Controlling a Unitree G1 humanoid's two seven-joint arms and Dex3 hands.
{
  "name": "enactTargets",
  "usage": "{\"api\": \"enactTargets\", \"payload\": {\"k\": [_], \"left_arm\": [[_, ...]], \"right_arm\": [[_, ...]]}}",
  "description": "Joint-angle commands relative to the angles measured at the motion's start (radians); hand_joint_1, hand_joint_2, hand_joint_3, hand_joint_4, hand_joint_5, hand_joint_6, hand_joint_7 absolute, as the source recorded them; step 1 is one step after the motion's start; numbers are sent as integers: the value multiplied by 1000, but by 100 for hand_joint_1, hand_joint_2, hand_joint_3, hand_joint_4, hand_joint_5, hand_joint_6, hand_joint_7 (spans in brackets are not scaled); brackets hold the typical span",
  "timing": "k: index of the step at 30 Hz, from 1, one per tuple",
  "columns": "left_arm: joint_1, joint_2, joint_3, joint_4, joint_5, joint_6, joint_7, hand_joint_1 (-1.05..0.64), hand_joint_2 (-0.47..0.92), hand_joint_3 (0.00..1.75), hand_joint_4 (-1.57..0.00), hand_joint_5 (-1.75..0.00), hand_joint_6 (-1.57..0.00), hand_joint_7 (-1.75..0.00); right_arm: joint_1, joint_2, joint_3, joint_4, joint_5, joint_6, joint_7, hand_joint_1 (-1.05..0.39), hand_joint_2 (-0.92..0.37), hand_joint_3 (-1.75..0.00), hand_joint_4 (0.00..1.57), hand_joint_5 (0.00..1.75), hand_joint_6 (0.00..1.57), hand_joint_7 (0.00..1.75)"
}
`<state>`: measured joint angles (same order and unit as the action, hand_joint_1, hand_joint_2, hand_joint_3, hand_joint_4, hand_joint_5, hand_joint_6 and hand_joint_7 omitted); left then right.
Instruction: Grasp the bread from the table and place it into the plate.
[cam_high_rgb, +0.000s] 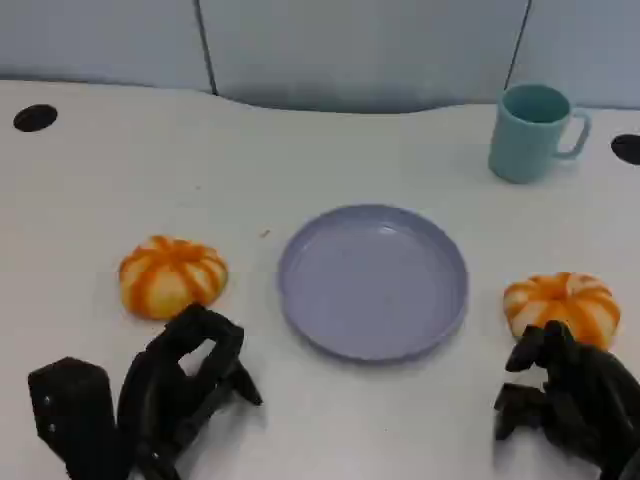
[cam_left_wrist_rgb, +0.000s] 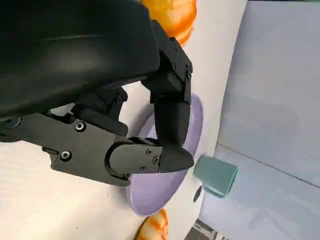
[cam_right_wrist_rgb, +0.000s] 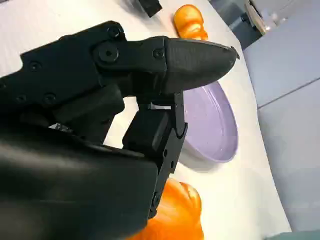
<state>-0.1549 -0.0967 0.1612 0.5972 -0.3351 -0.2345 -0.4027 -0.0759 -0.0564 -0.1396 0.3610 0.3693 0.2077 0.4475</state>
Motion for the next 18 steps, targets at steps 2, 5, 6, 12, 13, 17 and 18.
{"api": "enactTargets", "payload": {"k": [2,5,6,12,13,17,18], "left_arm": [[-9,14,6,12,9,-20,-1,-54,92,35,-84,-175,-52,-175],[-7,13,5,5,10,-8,9,-55,92,34,-84,-175,-53,-175],[-9,14,6,7,9,-7,7,-55,92,34,-84,-175,-53,-175],[-12,16,7,9,3,-3,-1,-54,92,34,-84,-175,-52,-175],[-11,15,10,3,-1,10,5,-54,92,34,-84,-175,-52,-175],[-6,13,10,-20,0,39,29,-54,92,31,-82,-175,-52,-175],[-4,13,9,-24,2,43,31,-54,92,31,-82,-175,-52,-175]], "right_arm": [[17,-8,-4,18,-7,26,-14,-44,-92,-49,135,110,117,109],[18,-7,-6,19,-5,22,-12,-42,-92,-50,133,111,114,111],[17,-7,-5,23,-7,17,-10,-42,-92,-50,133,112,114,111],[15,-5,-8,39,-2,-4,4,-43,-92,-50,132,113,114,112],[16,-6,-7,37,-6,-5,1,-43,-92,-50,132,113,114,112],[18,-7,-9,31,-2,9,-4,-44,-92,-48,132,112,115,110],[19,-7,-9,30,-3,8,-6,-44,-92,-47,132,112,116,110]]}}
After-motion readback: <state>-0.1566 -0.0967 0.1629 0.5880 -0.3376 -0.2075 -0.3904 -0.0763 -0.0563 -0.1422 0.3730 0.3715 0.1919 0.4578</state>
